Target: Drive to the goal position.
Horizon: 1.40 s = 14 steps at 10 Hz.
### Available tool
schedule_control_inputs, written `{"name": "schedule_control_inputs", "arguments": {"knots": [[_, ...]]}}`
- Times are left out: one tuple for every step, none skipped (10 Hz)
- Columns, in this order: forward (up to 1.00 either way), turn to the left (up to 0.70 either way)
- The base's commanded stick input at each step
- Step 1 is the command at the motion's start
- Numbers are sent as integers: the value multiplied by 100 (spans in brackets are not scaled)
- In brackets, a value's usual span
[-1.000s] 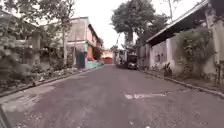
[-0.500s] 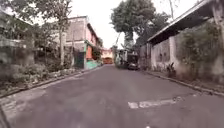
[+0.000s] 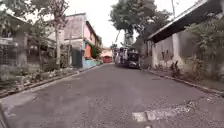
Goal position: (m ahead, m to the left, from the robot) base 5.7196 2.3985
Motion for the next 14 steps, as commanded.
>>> {"name": "schedule_control_inputs", "arguments": {"knots": [[70, 0], [70, 0], [70, 0], [70, 0], [70, 0], [70, 0], [70, 0], [70, 0], [70, 0], [70, 0], [70, 0], [70, 0], [70, 0], [70, 0]]}}
